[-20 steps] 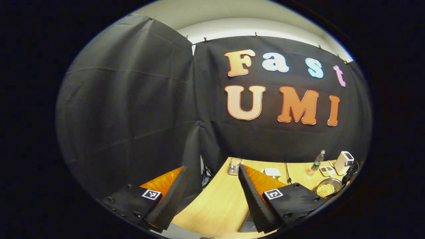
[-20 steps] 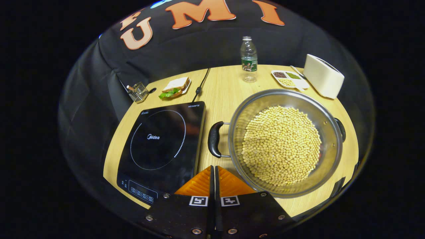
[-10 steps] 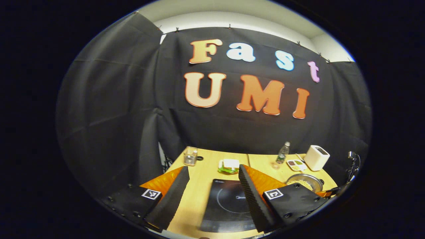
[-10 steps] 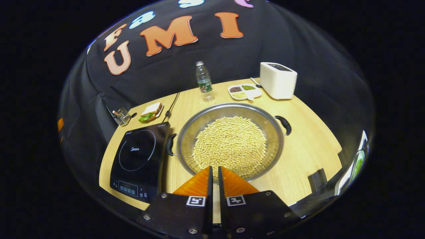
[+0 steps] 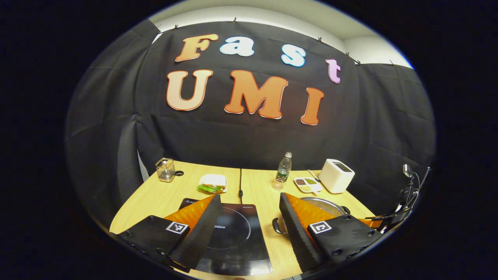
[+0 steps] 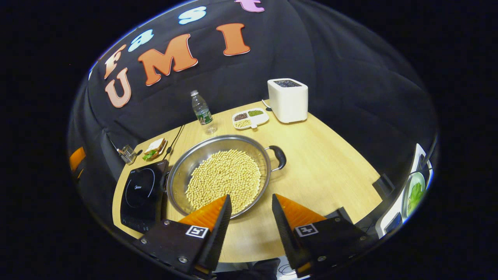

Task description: First push the handle of the pot to place it horizontally, then grasp the pot with both hands and set it on the induction cooktop.

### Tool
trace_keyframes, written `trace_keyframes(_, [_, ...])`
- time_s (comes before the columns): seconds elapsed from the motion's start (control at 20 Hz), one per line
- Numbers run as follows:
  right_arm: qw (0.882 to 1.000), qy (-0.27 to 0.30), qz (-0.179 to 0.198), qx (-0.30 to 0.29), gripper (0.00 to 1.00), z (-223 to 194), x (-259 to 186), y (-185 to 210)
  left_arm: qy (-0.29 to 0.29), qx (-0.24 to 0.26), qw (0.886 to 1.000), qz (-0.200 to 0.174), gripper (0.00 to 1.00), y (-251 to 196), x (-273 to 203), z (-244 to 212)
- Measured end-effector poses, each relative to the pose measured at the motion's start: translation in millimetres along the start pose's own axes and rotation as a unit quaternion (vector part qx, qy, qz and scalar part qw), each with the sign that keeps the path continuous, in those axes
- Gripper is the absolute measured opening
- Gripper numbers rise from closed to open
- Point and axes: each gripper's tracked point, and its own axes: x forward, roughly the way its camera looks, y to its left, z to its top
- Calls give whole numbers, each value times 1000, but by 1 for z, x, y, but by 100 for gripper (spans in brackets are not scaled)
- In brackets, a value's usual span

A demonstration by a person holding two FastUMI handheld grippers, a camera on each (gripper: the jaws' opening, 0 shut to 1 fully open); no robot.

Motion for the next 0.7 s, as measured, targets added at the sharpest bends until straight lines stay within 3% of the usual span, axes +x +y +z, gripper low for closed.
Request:
trace_keyframes(0.15, [1000,0,-4,-4,86,9,16,-21,20,-5,1000,3,97,-27,21,-22])
trace_keyframes(0.2, [1000,2,-4,-3,90,11,21,-26,25,-6,1000,2,98,-35,28,-28])
trace_keyframes(0.25, [1000,5,-3,-4,89,12,28,-31,30,-6,1000,2,97,-43,34,-35])
trace_keyframes(0.3, [1000,7,-3,-6,95,14,35,-35,33,-5,999,4,97,-48,40,-41])
trace_keyframes(0.7, [998,38,24,-38,95,22,92,-35,94,2,995,22,98,-72,103,-116])
